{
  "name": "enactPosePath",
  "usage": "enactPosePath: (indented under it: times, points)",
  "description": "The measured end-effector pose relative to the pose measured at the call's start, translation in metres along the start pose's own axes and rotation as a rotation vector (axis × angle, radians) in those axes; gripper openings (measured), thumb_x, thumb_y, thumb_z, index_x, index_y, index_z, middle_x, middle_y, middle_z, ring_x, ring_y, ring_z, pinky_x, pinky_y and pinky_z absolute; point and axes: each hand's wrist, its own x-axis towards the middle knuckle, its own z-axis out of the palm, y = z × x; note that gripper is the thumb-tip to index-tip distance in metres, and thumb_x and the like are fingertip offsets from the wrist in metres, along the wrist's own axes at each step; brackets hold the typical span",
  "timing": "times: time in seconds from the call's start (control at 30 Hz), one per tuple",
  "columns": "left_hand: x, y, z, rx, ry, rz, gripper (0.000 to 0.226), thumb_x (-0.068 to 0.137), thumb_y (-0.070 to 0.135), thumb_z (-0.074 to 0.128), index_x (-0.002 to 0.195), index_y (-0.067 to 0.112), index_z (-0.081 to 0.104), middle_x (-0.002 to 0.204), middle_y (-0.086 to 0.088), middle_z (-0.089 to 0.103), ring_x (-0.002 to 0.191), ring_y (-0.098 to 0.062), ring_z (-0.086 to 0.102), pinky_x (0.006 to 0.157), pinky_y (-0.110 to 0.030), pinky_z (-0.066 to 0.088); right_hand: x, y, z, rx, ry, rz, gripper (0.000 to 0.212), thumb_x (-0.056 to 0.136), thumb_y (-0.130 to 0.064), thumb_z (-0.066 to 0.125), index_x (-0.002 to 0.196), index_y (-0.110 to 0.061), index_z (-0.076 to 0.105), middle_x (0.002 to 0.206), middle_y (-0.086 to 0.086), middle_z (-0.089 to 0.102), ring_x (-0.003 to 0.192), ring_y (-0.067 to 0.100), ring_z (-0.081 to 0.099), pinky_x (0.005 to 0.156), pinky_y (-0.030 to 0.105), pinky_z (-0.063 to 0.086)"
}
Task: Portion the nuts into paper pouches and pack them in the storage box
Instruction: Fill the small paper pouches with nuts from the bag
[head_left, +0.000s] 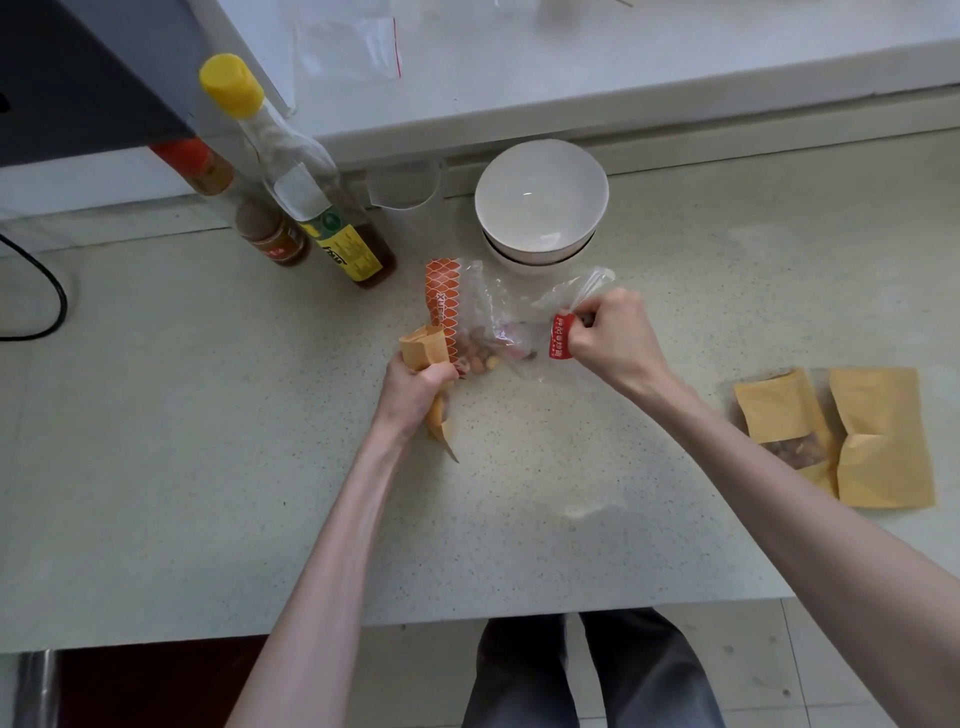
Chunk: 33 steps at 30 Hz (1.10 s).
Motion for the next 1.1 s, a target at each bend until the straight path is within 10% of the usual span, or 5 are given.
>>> enactPosePath:
  times: [0.43, 1.1]
  points:
    - [-0.002, -0.005, 0.003, -0.026, -0.006, 0.014, 0.011, 0.067, 0.019, 0.061, 0.075, 0.015, 0.054, 0.064, -0.002, 0.051, 0.055, -0.018, 0.048, 0.05, -0.029, 0.041, 0.009, -0.02, 0.02, -0.066, -0.179, 0.005, 0.024, 0.064, 0.007, 0.046, 0.049, -0.002, 0.062, 0.048, 0.014, 0.061, 0.041, 0.025, 0.061, 0.038, 0.036, 0.05]
    - [0.001, -0.009, 0.002, -0.155, -0.011, -0.059, 0.015, 0.066, 0.015, 0.065, 0.077, 0.013, 0.056, 0.066, -0.005, 0.054, 0.044, -0.01, 0.047, 0.037, -0.021, 0.038, -0.006, 0.03, 0.022, 0.438, -0.038, 0.498, 0.021, 0.076, 0.006, 0.054, 0.08, -0.001, 0.074, 0.078, 0.022, 0.07, 0.067, 0.023, 0.061, 0.06, 0.039, 0.049]
